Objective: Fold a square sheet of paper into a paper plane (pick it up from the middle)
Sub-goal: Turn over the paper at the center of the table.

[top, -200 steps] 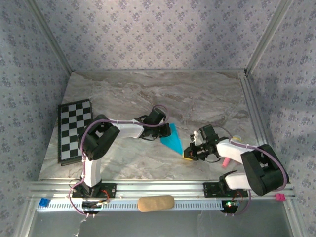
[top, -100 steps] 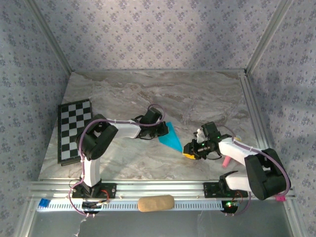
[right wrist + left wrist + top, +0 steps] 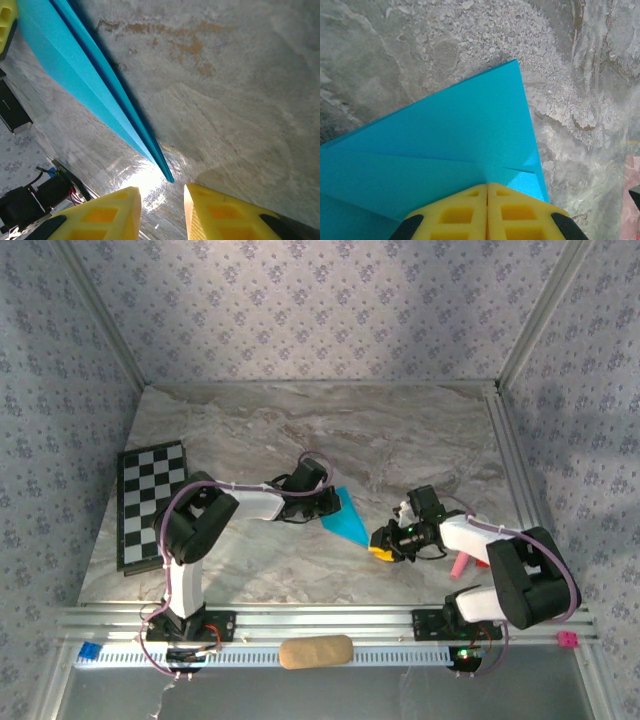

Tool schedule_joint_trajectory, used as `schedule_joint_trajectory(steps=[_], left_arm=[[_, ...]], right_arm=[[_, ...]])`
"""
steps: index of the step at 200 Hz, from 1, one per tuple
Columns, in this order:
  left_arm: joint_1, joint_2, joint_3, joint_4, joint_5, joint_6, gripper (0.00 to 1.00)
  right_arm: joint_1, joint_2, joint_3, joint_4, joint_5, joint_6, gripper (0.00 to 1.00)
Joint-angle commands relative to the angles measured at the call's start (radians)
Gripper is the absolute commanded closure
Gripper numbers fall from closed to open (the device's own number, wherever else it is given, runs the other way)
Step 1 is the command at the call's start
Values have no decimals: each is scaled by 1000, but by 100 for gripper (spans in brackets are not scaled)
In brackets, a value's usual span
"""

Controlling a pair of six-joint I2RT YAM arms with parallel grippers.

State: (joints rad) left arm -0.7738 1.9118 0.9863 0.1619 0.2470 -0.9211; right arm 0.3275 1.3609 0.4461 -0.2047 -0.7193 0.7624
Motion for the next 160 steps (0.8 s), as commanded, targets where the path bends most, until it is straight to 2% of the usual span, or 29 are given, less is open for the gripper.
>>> schedule_joint_trajectory(steps=[1, 100, 160], left_arm=[[9, 13, -40, -73, -31, -11, 90], [9, 16, -38, -68, -27, -13, 90], [8, 16, -39, -59, -27, -16, 90]], right_arm=[[-4, 18, 23, 68, 4, 31, 71], [-8, 53, 37, 129, -9, 5, 68], [-9, 63, 15, 249, -37, 6, 68]])
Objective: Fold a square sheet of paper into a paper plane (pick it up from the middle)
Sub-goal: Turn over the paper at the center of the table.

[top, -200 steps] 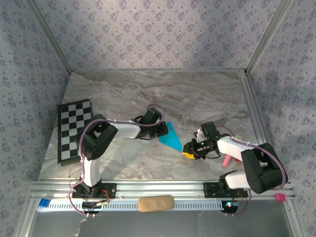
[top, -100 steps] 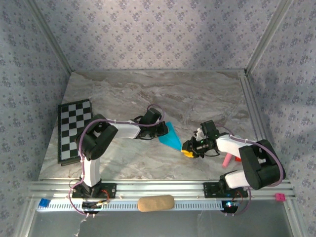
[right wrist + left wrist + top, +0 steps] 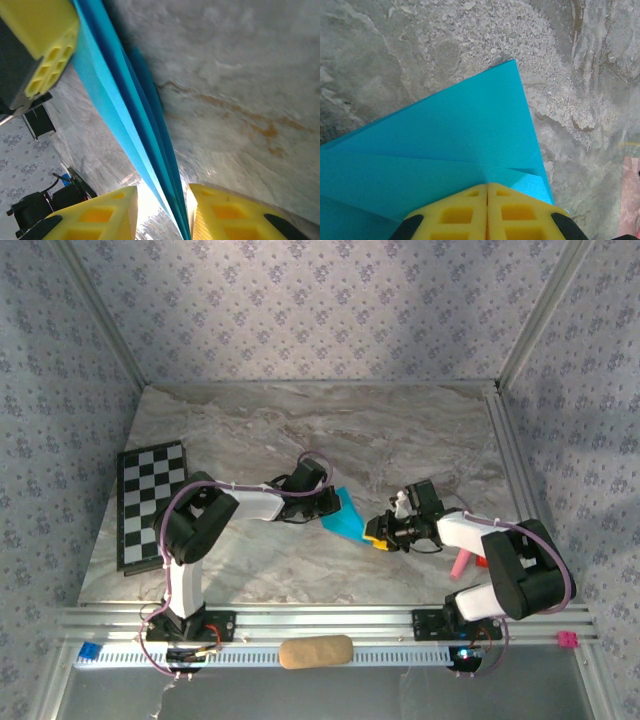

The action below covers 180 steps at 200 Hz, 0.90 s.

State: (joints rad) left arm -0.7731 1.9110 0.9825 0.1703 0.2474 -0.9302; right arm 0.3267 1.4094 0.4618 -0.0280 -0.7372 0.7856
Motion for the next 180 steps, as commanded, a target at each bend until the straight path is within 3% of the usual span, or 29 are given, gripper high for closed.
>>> schedule_joint_trajectory(steps=[1, 65, 104, 118, 138, 180], left_arm=[[7, 16, -36, -68, -27, -7, 90], [7, 7, -34, -51, -15, -16, 89], [10, -45, -15, -44, 12, -1, 84], [10, -94, -9, -56, 4, 7, 76], [3, -204, -23, -95, -87, 20, 63], [2, -425, -88, -197, -287, 44, 53]], right_arm=[[-8, 15, 0, 73, -20, -17, 68], [-10, 60, 3, 103, -60, -57, 79], [-14, 58, 15, 54, -69, -103, 94], [-17, 45, 27, 25, -76, -125, 97], [-21, -1, 68, -82, -51, -187, 98], [-13, -112, 224, -347, 83, -355, 99]])
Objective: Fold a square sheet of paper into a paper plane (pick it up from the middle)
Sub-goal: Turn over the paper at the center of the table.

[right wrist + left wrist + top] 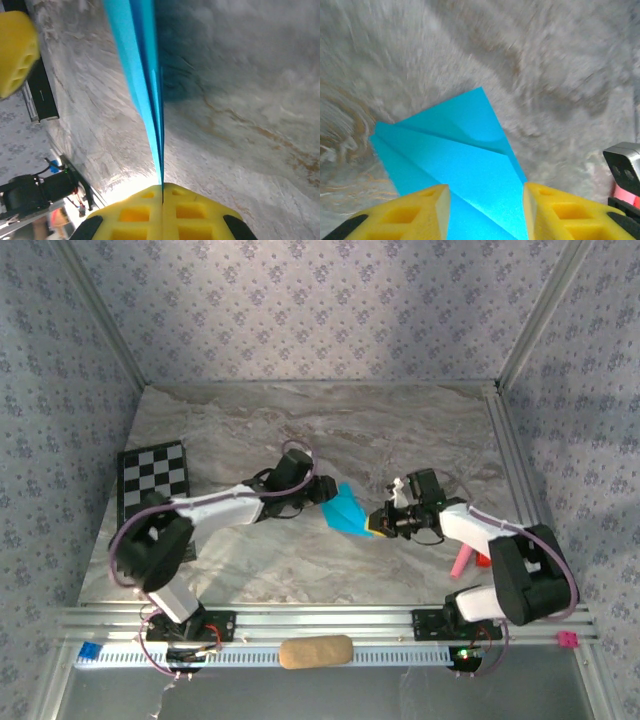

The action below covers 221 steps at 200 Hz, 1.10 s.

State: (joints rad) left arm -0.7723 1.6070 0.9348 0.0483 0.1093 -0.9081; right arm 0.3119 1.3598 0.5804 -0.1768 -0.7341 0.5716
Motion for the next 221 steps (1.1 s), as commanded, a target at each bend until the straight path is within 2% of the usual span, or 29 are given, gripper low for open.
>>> schedule_joint_trajectory(steps=[1, 16, 41, 71, 87, 104, 129, 147, 162, 188, 204, 221], left_arm=[[2, -126, -45, -76, -154, 22, 53], [2, -202, -97, -77, -230, 10, 50], [12, -307, -181, -81, -339, -33, 47], [19, -396, -234, -110, -403, -53, 47], [24, -438, -250, -142, -437, -60, 45], [27, -481, -268, -161, -466, -71, 45], [36, -532, -286, -205, -515, -95, 44], [43, -562, -286, -255, -543, -112, 44], [51, -587, -286, -308, -574, -142, 44], [77, -647, -302, -356, -589, -181, 44], [85, -690, -313, -374, -610, -182, 44], [99, -726, -324, -393, -616, -180, 44]], right_arm=[[2, -63, 110, -206, 81, -148, 99], [20, -73, 209, -352, 167, -230, 100], [84, -85, 344, -530, 408, -310, 100], [174, -71, 481, -659, 761, -306, 100], [241, -41, 553, -747, 1044, -289, 100], [298, -10, 590, -787, 1263, -273, 100], [390, 39, 595, -795, 1467, -273, 100], [458, 87, 586, -781, 1500, -287, 100], [517, 139, 576, -760, 1467, -315, 100], [621, 242, 576, -712, 1348, -395, 98], [700, 313, 599, -707, 1320, -431, 97], [743, 363, 652, -702, 1219, -438, 95]])
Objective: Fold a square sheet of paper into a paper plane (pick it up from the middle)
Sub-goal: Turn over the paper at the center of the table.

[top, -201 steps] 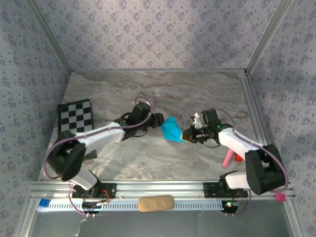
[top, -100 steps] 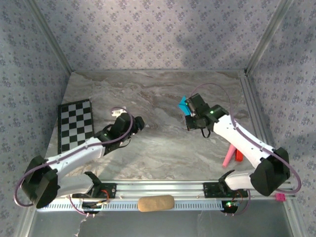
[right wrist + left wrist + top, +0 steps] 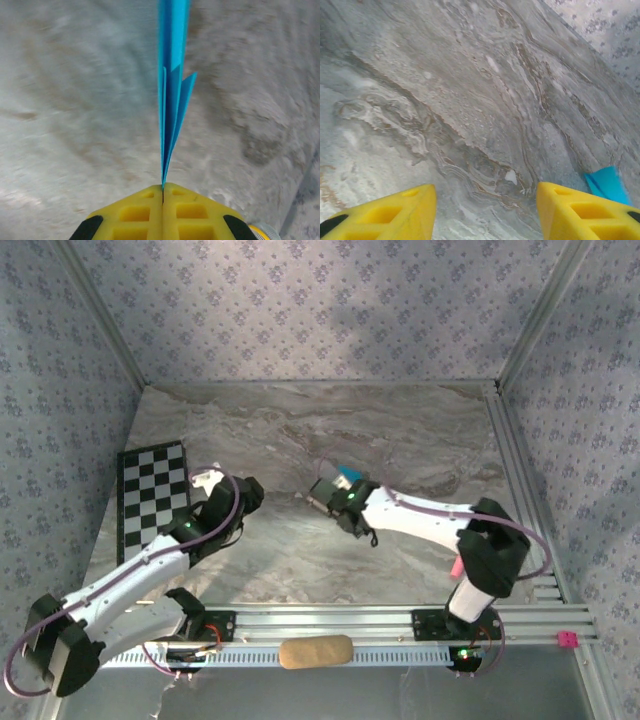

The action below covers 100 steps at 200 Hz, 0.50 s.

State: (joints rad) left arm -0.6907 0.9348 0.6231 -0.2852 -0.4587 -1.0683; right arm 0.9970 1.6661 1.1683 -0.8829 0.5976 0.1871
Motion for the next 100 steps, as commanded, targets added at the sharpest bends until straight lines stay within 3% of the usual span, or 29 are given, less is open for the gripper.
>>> schedule_joint_trajectory(steps=[1, 24, 41, 67, 77, 94, 100], left_arm=[[18, -56, -13, -60, -48, -19, 44], [33, -83, -20, -69, -44, -15, 44], [38, -84, -22, -69, -31, -11, 44], [45, -65, -20, -62, 4, -9, 44], [49, -56, -19, -55, 23, -2, 44], [54, -35, -14, -32, 72, 21, 44], [55, -22, -13, -18, 93, 31, 45]], right_arm=[[59, 58, 65, 7, -123, -54, 95], [68, 58, 63, 98, -327, -53, 86], [35, 57, 71, 136, -486, -17, 69], [-98, 18, 33, 218, -777, 11, 63], [-161, -27, -56, 315, -885, 51, 57], [-272, -65, -149, 458, -1071, 120, 58], [-308, -59, -165, 486, -1117, 136, 65]])
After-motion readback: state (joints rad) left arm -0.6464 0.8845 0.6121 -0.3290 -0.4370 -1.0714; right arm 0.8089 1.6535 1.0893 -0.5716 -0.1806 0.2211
